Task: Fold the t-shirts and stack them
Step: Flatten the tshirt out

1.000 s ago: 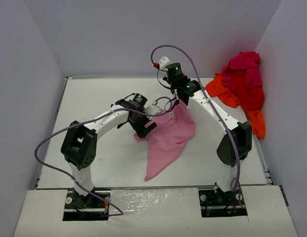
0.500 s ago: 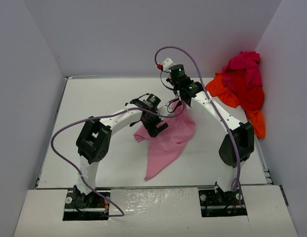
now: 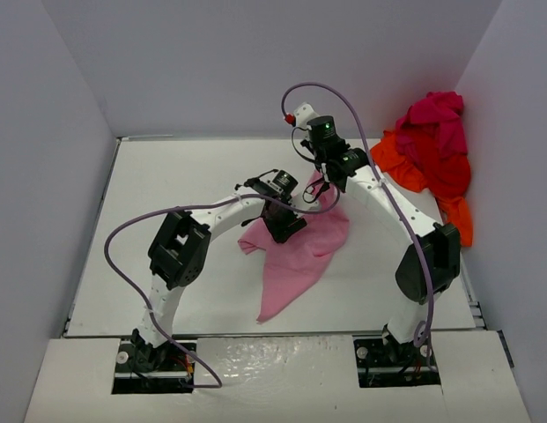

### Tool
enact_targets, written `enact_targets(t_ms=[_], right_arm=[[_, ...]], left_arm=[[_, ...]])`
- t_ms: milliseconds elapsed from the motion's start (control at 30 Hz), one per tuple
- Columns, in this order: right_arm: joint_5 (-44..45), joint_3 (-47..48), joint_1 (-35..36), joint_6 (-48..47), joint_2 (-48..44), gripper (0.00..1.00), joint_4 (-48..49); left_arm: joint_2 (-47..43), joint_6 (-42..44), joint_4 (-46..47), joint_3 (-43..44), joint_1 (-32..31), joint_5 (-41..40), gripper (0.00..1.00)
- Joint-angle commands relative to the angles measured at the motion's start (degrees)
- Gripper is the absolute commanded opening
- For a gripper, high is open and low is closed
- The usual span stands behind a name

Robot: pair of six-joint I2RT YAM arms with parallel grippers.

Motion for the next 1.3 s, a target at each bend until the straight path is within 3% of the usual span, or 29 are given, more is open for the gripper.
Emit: enact_targets(t_ms=[0,67,100,433,600,833,1033,1267], right_arm=[[-0.5,-0.6,-0.4,0.2,-5.5,0.0,4.1],[-0.2,-1.0,-0.5,0.0,-6.5,0.0,4.4],[0.0,-1.1,-0.6,0.0,-6.9,0.0,4.4],[-2.6,1.9,-0.8,1.5,-10.7,0.0,4.4],[-11.3,5.6,1.4,2.8,-9.4,0.0,-0.2],[-18.9,8.9,12.6,-1.3,-4.6,0.0,-9.4],[-20.9,13.3,21.8,-2.4,-1.2,0.0,-14.3],[-24.6,9.3,22.9,-2.1,-6.8,0.0,-18.4]], left_arm=[[-0.9,-1.2,1.1,3.1,0.1,-0.9,0.32],[-1.8,-2.2,2.6,3.1,0.2,-5.0,0.01],[-2.3,-1.9,2.7,3.1,0.3,-7.6,0.0],[-23.3,0.7,3.3,1.9,7.5,-20.5,0.0],[-33.4,1.5,0.7,4.8,16.3,-23.3,0.0],[-46.9,1.2,1.4,1.2,31.1,-25.8,0.0],[-51.1,2.7,-0.1,3.9,37.0,-28.8,0.0],[-50.5,3.2,-5.3,9.7,38.8,-22.3,0.0]])
